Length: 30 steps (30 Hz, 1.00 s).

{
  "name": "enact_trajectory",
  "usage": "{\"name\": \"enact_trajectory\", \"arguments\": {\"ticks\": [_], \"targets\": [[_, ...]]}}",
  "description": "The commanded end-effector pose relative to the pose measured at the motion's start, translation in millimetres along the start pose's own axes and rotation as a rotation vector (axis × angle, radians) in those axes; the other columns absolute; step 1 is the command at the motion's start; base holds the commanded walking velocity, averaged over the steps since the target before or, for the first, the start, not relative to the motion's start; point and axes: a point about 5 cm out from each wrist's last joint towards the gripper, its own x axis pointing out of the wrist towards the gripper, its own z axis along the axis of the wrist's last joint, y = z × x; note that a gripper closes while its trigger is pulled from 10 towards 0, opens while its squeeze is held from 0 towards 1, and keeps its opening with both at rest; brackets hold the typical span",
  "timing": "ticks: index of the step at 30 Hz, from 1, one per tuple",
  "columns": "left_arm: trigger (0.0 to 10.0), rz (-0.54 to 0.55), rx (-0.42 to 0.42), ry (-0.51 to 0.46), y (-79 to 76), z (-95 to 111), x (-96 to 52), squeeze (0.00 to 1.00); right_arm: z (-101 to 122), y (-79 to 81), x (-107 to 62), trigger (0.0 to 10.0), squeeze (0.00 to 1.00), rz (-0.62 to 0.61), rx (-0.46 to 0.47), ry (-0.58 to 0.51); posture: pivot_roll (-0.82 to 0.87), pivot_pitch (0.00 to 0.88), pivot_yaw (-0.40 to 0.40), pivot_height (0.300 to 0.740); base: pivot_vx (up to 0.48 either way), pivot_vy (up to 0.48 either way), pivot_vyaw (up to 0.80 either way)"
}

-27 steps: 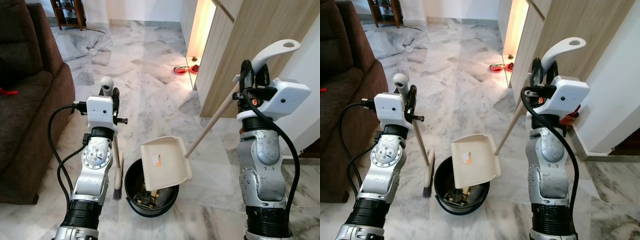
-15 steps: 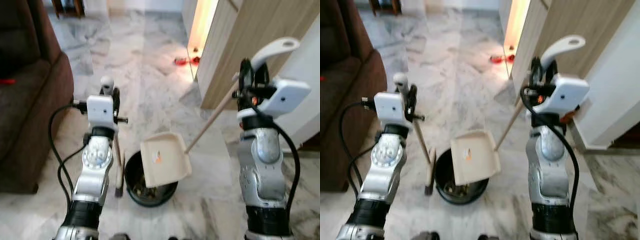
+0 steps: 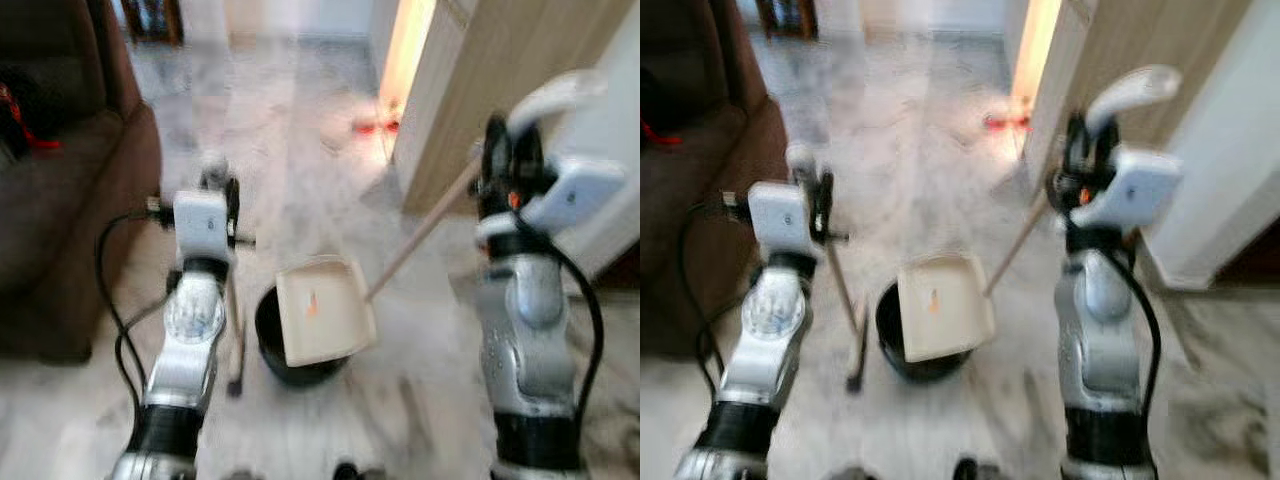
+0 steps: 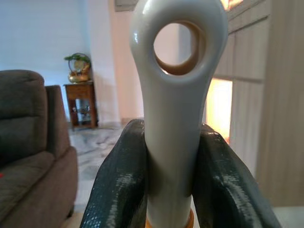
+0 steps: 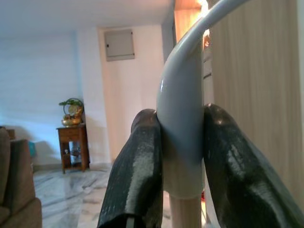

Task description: Sweep floor

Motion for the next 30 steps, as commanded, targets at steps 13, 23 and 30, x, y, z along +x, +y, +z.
{"name": "enact_trajectory", "arguments": {"ticks": [13, 23, 30], "targets": [[10.0, -0.002, 0.011, -0.066, 0.2, 12.8, 2.8, 0.00, 15.5, 1.1, 3.8, 10.0, 0.00, 0.003, 0.003, -0.070, 0.08, 0.098, -0.071, 0.740, -0.272, 0.000, 0.00], [10.0, -0.009, 0.004, -0.065, -1.6, 12.5, 2.7, 0.00, 12.1, -4.6, 2.1, 10.0, 0.00, -0.024, -0.008, -0.057, 0.07, 0.100, -0.071, 0.740, -0.272, 0.000, 0.00], [10.0, -0.012, -0.003, -0.054, -2.9, 10.2, 2.1, 0.00, 7.7, -9.5, -0.6, 10.0, 0.00, -0.040, -0.022, -0.042, 0.06, 0.098, -0.069, 0.740, -0.072, 0.000, 0.00]]}}
